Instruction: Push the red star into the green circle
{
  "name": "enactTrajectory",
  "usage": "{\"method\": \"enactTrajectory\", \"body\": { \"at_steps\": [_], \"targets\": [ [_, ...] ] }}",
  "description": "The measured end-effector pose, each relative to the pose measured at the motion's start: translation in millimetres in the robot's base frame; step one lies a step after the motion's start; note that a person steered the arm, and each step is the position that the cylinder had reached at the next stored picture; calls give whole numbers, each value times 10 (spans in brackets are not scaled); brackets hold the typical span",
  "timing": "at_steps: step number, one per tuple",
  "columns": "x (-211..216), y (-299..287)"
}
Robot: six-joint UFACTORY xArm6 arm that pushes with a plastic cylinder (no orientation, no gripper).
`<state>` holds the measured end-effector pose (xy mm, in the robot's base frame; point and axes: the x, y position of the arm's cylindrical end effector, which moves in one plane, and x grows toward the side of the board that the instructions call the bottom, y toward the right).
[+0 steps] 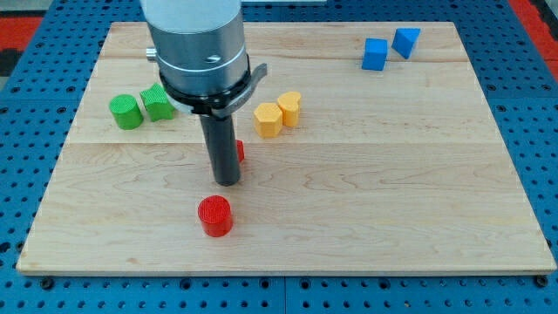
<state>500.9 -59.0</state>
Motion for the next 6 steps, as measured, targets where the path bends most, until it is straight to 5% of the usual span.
{"method": "enactTrajectory", "body": {
  "at_steps": [2, 6],
  "targets": [
    [7, 756],
    [-740, -284]
  ]
}}
